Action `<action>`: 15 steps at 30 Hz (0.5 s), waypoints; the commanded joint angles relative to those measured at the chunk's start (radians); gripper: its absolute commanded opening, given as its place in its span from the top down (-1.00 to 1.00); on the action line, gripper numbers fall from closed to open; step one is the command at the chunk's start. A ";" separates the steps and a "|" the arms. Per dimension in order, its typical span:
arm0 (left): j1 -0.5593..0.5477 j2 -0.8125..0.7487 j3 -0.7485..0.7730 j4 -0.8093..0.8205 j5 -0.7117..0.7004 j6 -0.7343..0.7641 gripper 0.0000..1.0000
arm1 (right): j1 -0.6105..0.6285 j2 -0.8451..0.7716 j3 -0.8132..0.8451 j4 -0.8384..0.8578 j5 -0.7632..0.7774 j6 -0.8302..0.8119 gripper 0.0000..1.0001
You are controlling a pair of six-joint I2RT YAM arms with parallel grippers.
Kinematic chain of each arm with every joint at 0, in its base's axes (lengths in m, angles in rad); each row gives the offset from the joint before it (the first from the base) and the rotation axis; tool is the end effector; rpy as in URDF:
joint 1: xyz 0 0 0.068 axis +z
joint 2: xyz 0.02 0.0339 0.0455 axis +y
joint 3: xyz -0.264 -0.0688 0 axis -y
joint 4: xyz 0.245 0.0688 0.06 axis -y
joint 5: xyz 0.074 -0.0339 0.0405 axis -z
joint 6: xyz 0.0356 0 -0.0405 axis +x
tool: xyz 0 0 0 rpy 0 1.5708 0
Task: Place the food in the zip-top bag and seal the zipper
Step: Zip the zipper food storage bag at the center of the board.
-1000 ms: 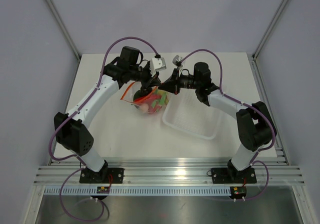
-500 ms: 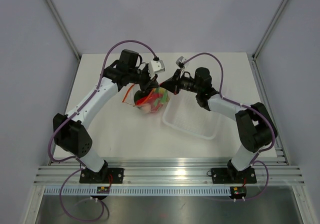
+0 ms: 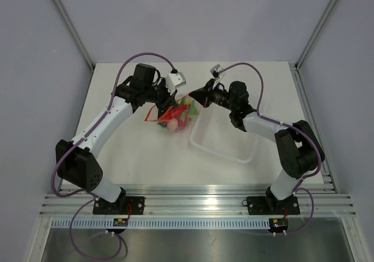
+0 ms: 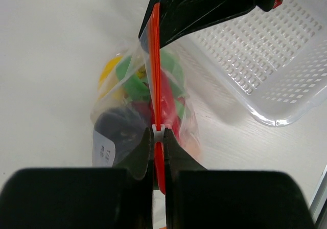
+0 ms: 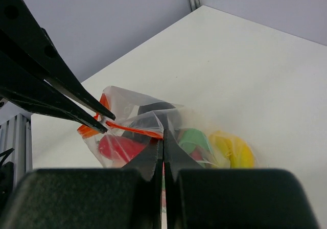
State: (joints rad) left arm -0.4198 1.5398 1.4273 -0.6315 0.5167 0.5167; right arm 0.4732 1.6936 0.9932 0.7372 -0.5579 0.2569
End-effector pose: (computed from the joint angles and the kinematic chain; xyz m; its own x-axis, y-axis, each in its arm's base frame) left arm 0.3026 -0.1543 0.3384 -0.1987 0.5590 -0.8050 0.9022 0.4251 0.0726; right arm 0.3318 0.1911 0.2673 -0.1862 0.1468 -0.9715 -0.8377 0.4929 0.2351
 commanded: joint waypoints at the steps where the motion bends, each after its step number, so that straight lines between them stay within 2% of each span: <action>1: 0.032 -0.081 -0.045 -0.027 -0.139 -0.049 1.00 | -0.015 -0.064 0.016 0.177 0.115 0.015 1.00; 10: 0.064 -0.194 -0.185 0.095 -0.280 -0.101 1.00 | -0.024 -0.041 0.024 0.197 0.150 0.051 1.00; 15: 0.107 -0.221 -0.228 0.098 -0.287 -0.124 1.00 | -0.027 -0.031 0.035 0.192 0.156 0.058 1.00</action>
State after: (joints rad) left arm -0.3553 1.3624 1.2236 -0.5339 0.3271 0.4171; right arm 0.4744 1.6936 0.9932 0.7879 -0.4984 0.3111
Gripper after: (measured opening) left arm 0.038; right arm 0.009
